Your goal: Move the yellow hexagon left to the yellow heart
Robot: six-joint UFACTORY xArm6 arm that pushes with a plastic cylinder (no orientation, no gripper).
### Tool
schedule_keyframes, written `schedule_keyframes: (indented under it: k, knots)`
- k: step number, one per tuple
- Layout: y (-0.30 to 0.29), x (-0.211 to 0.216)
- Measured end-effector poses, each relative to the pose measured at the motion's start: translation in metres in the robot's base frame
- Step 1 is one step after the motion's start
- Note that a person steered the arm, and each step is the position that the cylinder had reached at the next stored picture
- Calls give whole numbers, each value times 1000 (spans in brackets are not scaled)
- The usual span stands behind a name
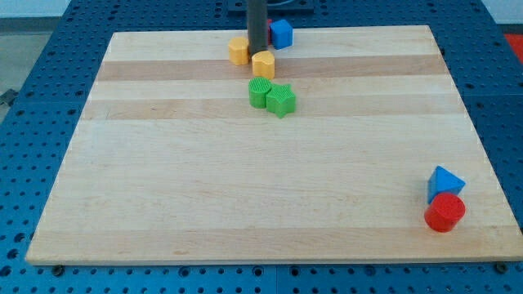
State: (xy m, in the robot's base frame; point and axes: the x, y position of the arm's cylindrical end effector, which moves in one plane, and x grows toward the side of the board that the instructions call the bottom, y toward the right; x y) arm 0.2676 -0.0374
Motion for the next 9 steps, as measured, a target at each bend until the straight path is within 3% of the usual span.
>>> schedule_keyframes:
  k: [1,2,4,7,9]
  knots:
    - [-15,8]
    - [9,7]
    - [17,-34]
    - [-120,-4]
    - [-34,-17]
